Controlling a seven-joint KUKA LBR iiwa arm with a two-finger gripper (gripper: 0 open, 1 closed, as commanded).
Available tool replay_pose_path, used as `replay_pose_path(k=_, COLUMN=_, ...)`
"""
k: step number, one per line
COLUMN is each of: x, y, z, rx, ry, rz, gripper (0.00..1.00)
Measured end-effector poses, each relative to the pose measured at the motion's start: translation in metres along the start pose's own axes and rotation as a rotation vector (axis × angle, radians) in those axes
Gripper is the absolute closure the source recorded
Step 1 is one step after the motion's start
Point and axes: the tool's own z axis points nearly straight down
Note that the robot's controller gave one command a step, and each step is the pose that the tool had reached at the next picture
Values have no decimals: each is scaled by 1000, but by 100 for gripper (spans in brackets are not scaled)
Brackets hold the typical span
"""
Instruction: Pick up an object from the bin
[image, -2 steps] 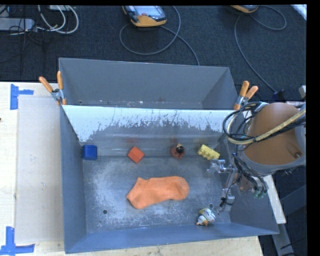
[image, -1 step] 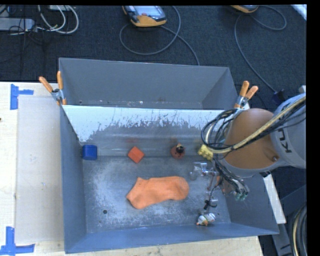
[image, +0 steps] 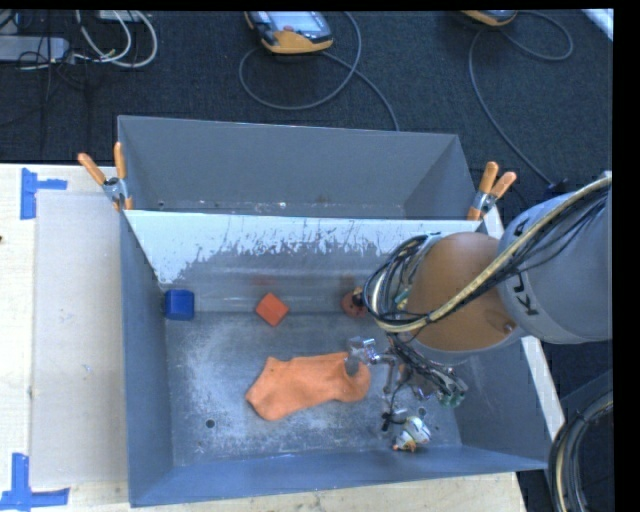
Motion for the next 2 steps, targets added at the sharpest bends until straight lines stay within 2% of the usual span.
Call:
replay_pose_path(k=1, x=-15, y=19, z=7, rx=2, ry=-4, rz=128, gripper=0)
replay_pose_path(k=2, x=-24, y=28, z=7, rx=2, ry=-3, rz=103, gripper=0)
